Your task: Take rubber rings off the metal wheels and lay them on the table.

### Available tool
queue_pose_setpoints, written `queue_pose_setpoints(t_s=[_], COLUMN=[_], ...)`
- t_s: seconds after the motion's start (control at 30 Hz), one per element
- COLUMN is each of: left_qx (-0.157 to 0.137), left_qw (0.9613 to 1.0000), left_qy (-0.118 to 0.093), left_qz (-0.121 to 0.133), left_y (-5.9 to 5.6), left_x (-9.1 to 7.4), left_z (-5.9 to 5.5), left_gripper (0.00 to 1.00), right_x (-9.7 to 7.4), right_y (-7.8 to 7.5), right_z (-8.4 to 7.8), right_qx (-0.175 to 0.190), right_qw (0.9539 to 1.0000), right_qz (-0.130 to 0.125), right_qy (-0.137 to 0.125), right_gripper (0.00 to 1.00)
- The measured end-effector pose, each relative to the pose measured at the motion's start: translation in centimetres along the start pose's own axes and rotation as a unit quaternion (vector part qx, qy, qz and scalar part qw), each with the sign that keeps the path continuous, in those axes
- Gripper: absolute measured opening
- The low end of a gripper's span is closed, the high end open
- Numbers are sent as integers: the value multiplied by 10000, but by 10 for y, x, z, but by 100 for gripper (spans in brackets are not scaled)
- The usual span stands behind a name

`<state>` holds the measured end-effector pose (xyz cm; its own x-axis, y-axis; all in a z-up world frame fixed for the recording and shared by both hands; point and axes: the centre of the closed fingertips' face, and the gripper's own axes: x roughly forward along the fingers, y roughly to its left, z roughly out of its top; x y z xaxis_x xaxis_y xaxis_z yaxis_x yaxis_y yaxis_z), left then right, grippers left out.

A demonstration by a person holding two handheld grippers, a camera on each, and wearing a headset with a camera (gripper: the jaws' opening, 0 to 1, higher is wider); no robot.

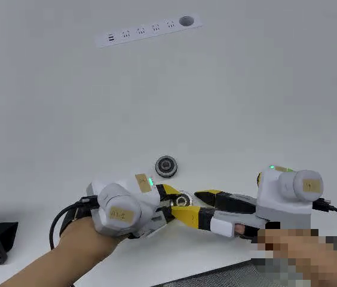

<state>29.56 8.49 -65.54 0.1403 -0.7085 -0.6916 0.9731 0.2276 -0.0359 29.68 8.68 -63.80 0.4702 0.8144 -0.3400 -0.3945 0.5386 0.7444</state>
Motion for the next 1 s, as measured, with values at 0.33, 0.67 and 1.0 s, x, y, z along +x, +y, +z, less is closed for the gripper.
queue_pose_setpoints(t_s=[0.33, 0.67, 1.0], left_qx=[15, -10, -14], left_qw=[10000, 10000, 10000], left_qy=[-16, -37, -43], left_qz=[-1, 1, 1], left_y=[0, 0, 0], left_x=[0, 0, 0], left_z=[0, 1, 0], left_gripper=[13, 13, 13], right_x=[6, 6, 0], right_y=[-8, -8, -4], right_z=[-2, -5, -1], right_qx=[382, 749, 706], right_qw=[9990, 9970, 9974], right_qz=[-195, -114, -60], right_qy=[106, 135, 105], right_gripper=[42, 43, 40])
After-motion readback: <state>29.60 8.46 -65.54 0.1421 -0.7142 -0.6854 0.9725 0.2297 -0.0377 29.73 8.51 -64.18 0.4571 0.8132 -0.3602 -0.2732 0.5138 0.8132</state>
